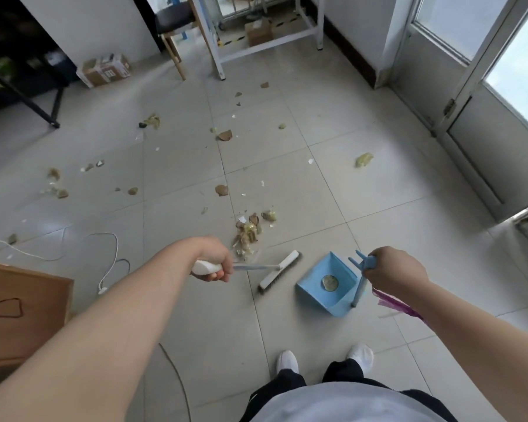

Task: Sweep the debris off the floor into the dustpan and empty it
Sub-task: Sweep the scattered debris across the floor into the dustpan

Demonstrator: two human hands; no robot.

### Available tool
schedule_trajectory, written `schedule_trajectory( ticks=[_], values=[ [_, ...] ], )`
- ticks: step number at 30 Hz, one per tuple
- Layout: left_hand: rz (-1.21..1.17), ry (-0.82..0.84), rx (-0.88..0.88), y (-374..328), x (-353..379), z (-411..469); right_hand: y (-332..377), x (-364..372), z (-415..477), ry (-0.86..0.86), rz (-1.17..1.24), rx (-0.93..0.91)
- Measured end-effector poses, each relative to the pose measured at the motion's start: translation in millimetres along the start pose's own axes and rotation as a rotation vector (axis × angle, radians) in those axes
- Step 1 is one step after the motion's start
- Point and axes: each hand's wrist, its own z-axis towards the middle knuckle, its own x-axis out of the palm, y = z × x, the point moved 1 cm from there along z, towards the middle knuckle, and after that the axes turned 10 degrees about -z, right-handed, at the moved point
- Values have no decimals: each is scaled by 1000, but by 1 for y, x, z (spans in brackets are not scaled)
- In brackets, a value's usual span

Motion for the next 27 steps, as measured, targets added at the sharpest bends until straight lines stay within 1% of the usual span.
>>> schedule_trajectory(
  ticks=[2,4,8,13,17,20,22,24,27],
  values=[
    [-23,-4,-53,3,5,8,-4,-3,4,10,-10,-26],
    [-48,-51,-53,6,9,14,-6,-3,6,24,-28,-57],
    [-113,-191,20,7,34,32,-13,-1,11,31,-39,-91],
    [-228,-258,128,-20,63,30,-36,-15,21,12,30,-34],
    [-338,-183,234,-58,76,9,-54,-26,27,7,99,13],
    [-399,-32,277,-87,101,0,-67,-30,30,-4,109,55],
    [-300,57,258,-105,122,4,-77,-34,33,-8,104,82],
    [-209,41,270,-127,141,15,-86,-39,35,-14,86,117],
    [-187,72,297,-171,167,27,-98,-43,42,-31,72,173]
  ],
)
